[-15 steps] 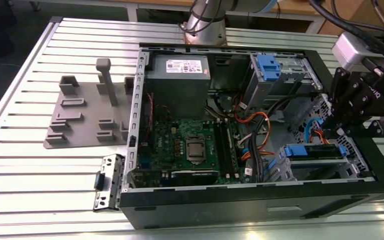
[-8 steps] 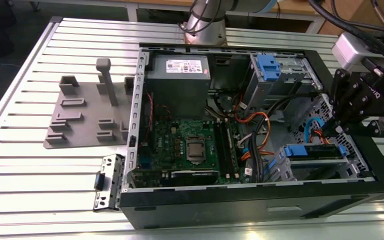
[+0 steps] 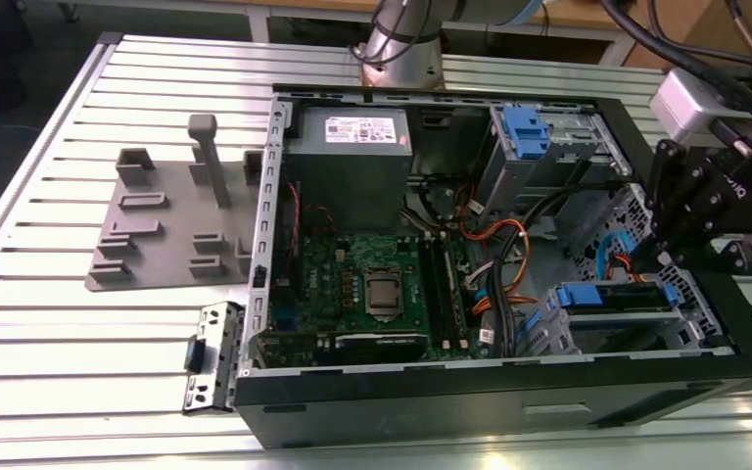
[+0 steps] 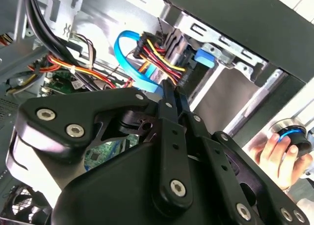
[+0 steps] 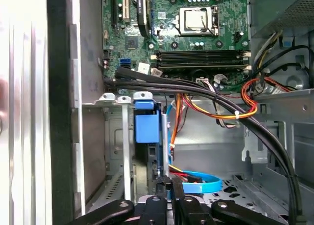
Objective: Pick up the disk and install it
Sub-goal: 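Insert the second disk wire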
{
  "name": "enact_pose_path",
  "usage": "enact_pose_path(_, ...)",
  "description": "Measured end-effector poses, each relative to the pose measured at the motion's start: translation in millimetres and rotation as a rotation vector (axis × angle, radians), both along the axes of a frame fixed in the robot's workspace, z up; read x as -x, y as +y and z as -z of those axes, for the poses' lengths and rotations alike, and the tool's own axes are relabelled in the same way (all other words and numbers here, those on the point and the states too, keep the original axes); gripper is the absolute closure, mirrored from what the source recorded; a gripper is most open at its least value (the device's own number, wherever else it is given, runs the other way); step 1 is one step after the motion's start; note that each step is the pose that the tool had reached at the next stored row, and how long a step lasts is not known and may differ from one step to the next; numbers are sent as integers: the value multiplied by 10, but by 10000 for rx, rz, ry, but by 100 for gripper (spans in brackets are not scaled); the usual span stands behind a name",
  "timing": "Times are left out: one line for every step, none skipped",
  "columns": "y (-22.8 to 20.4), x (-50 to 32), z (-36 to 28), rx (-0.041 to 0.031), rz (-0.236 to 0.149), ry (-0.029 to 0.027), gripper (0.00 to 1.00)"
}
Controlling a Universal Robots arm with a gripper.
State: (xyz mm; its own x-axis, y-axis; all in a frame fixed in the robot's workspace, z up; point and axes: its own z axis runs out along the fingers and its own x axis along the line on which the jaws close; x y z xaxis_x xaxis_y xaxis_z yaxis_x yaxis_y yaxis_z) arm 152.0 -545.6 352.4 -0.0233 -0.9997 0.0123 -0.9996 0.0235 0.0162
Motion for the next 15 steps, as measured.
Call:
enact_pose_path(-21, 11, 0, -2, 0, 0, 84)
enact_pose_path(-40, 25, 2, -13, 0, 0, 84)
enact_pose_path(-56, 40, 3, -39, -1, 0, 84)
enact_pose_path(-66, 57, 5, -74, -1, 0, 84)
enact_pose_path(-73, 69, 7, -122, -1, 0, 84)
enact_pose_path(-79, 77, 10, -196, 0, 0, 84)
enact_pose_path(-87, 82, 13, -303, -1, 0, 84)
enact_pose_path(-96, 84, 18, -406, -1, 0, 84)
enact_pose_path(-107, 84, 24, -489, -2, 0, 84)
enact_pose_path(-120, 85, 31, -550, -2, 0, 84)
enact_pose_path(-135, 85, 38, -576, -2, 0, 84)
enact_pose_path(-149, 85, 47, -590, -1, 0, 84)
enact_pose_path(-158, 85, 58, -597, -1, 0, 84)
enact_pose_path(-160, 85, 71, -602, -2, 0, 84)
enact_pose_path(-160, 85, 79, -603, -7, 0, 84)
